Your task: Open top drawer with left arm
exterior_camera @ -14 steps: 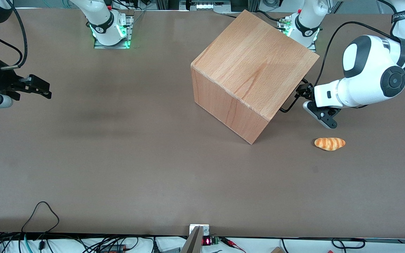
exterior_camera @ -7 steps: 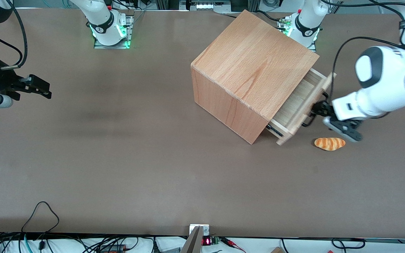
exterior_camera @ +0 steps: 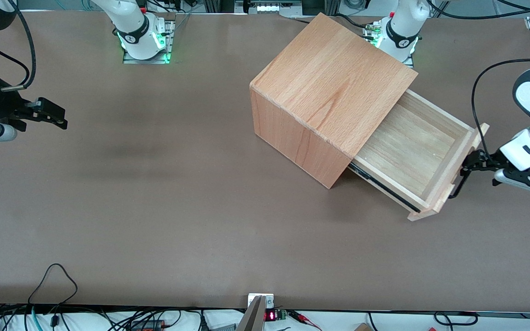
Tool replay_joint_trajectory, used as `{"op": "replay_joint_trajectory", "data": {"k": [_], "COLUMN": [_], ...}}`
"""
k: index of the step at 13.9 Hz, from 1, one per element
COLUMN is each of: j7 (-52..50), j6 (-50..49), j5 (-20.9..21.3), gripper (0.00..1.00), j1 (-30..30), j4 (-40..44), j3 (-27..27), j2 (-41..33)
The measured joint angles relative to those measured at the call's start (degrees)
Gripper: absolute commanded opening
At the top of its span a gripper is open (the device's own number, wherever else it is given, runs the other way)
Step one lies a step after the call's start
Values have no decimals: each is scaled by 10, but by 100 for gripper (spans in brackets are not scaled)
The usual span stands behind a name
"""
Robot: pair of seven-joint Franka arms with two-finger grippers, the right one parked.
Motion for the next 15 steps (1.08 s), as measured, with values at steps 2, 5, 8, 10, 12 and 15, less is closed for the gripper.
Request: {"op": "replay_joint_trajectory", "data": {"k": [2, 5, 8, 10, 12, 15], "j7": [-5, -47, -105, -158, -214, -292], "j6": [-33, -138, -245, -303, -352, -408], "j5": [0, 2, 32, 54, 69, 86], "gripper": [100, 100, 100, 100, 100, 100], "j1": [0, 0, -2, -5, -12, -17], "j4": [29, 109, 177, 203, 212, 212], "j3": [1, 4, 4, 4, 3, -4], "j2": [10, 8, -6, -23, -50, -88]}}
